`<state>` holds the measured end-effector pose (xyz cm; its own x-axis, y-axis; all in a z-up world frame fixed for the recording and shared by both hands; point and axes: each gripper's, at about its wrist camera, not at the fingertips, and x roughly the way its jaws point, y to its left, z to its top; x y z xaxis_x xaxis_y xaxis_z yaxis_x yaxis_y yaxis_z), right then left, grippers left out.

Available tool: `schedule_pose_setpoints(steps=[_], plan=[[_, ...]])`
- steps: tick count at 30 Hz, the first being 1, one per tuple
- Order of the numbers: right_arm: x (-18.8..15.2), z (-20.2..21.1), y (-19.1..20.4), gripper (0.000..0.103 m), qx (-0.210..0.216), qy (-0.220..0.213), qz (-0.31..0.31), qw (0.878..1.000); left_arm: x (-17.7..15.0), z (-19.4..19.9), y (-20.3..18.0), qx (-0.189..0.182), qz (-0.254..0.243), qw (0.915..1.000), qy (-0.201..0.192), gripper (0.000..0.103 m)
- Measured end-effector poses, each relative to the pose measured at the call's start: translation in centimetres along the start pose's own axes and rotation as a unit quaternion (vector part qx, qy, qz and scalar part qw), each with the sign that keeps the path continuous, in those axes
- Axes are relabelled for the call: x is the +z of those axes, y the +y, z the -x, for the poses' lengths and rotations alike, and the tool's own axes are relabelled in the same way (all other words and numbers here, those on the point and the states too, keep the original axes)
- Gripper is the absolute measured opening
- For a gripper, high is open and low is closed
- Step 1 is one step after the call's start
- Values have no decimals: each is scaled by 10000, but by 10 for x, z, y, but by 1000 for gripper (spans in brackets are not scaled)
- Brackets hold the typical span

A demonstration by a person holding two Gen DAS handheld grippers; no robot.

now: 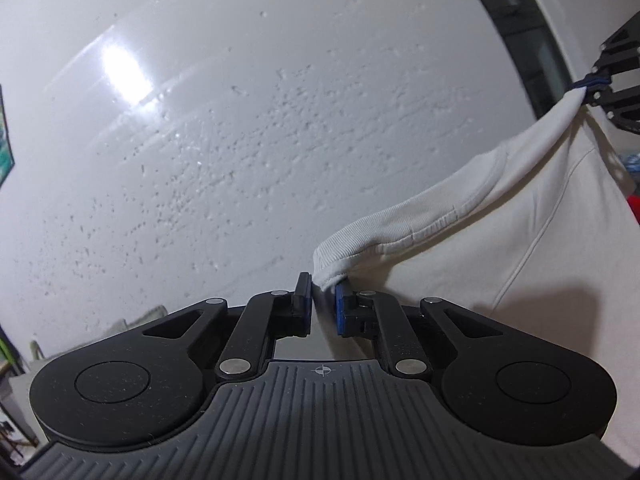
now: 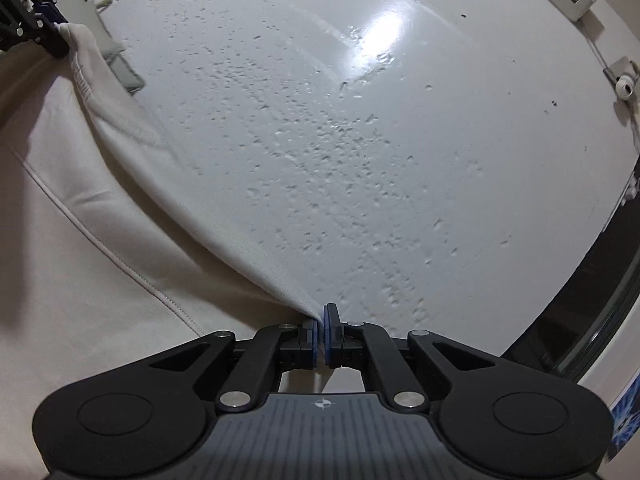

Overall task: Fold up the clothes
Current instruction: 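Lift the white sweatshirt high with both grippers and shake it out, then lower the sweatshirt flat onto the sofa and open both grippers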

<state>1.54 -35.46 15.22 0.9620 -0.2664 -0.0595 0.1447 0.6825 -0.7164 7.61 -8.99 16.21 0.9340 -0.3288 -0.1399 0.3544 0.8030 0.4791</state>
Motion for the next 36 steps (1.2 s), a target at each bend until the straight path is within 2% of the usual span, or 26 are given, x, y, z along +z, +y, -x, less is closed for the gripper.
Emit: schedule_pose_setpoints(steps=[2, 4, 6, 9, 11, 12, 13, 16, 18, 19, 21, 25, 29, 31, 33, 34, 35, 36], plan=[[17, -14, -14, 1, -299, -235, 47, 9993, 17, -5, 10, 224, -108, 9994, -240, 12], [24, -19, -22, 1, -413, -331, 121, 9985, 36, -4, 18, 446, -379, 9962, -640, 12], [21, -21, -26, 1, -493, -401, 252, 9977, 39, -1, 16, 531, -598, 9935, -813, 12], [-1, -17, -12, 1, -406, -331, 480, 9975, 20, 6, -8, 479, -968, 9902, -881, 12], [-22, -15, 5, 1, -255, -230, 717, 9968, 0, 9, -27, 381, -1172, 9893, -782, 12], [-37, -16, 16, 1, -140, -135, 820, 9964, -29, 9, -48, 211, -1297, 9896, -578, 12], [-51, -17, 27, 1, -20, -36, 911, 9958, -41, 7, -57, 136, -1323, 9899, -492, 12], [-103, -20, 64, 1, 532, 382, 903, 9938, -104, 4, -100, -435, -1204, 9916, 192, 12], [-150, -18, 104, 1, 1113, 822, 946, 9858, -158, 4, -139, -842, -1225, 9857, 798, 11], [-173, -17, 125, 1, 1399, 1073, 999, 9793, -175, 4, -151, -959, -1238, 9829, 969, 11], [-201, -12, 153, 1, 1770, 1431, 1006, 9685, -222, 7, -187, -1355, -1307, 9710, 1474, 11], [-239, 0, 190, 1, 2126, 1948, 815, 9541, -251, 18, -210, -1642, -1198, 9622, 1812, 10], [-243, -4, 185, 1, 2178, 2213, 606, 9486, -260, 31, -215, -1891, -1269, 9546, 1919, 10], [-248, 4, 200, 2, 2303, 2347, 743, 9415, -248, 38, -218, -2064, -1360, 9447, 2156, 13], [-265, 7, 230, 3, 2588, 2660, 1081, 9223, -251, 43, -225, -2302, -1447, 9263, 2608, 22], [-268, 7, 237, 13, 2671, 2780, 1132, 9157, -258, 40, -230, -2418, -1460, 9161, 2848, 23], [-272, -2, 242, 19, 2872, 3079, 1141, 8998, -263, 35, -232, -2520, -1390, 9055, 3120, 23], [-275, 2, 239, 30, 2915, 3107, 1108, 8979, -267, 33, -229, -2615, -1248, 8977, 3320, 25]])
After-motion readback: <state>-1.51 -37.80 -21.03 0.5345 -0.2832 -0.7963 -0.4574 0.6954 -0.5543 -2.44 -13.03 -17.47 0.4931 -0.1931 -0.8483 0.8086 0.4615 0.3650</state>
